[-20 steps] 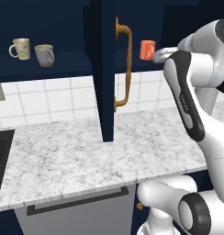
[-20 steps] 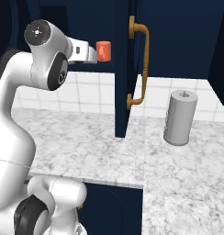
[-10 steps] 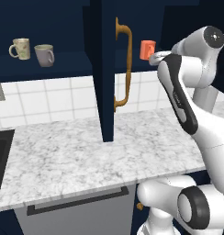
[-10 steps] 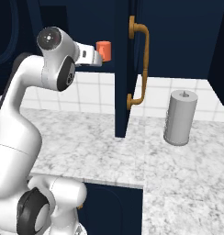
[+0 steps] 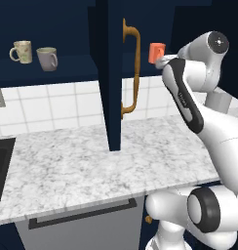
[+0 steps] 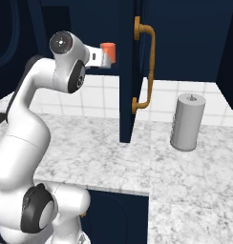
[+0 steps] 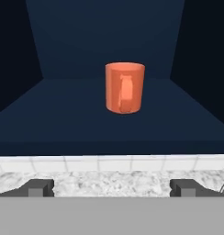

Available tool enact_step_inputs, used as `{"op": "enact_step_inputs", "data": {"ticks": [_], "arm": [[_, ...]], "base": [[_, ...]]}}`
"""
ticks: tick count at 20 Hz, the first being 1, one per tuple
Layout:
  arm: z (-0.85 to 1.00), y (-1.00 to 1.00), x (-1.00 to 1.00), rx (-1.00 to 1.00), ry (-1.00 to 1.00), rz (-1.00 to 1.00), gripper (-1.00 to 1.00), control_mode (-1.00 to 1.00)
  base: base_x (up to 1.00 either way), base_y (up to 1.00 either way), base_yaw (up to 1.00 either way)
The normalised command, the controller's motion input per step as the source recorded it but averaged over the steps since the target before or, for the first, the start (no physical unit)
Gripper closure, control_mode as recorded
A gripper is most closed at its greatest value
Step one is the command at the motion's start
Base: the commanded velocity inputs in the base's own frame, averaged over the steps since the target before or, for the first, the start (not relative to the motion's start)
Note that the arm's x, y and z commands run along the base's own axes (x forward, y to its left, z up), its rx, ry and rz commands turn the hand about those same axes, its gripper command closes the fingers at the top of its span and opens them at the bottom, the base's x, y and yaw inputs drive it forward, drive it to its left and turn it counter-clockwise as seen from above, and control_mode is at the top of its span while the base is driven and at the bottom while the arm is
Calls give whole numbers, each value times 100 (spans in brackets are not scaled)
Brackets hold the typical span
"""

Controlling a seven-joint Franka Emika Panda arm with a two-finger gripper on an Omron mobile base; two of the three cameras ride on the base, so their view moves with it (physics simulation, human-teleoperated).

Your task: Gather all objects into one cabinet and sort the glasses and bowls to opposite sides.

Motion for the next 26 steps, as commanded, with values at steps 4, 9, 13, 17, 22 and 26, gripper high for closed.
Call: {"op": "enact_step_inputs", "data": {"ticks": [4,9,13,17,22,26], "arm": [[0,-1,43,0,0,0,-100,-100],[0,-2,50,4,0,0,-100,-100],[0,-8,46,4,0,0,-100,-100],[0,-16,33,2,0,0,-100,-100],[0,-8,29,0,0,0,-100,-100],[0,0,29,0,0,0,-100,-100]], "base": [[0,0,0],[0,0,0],[0,0,0],[0,0,0],[0,0,0],[0,0,0]]}}
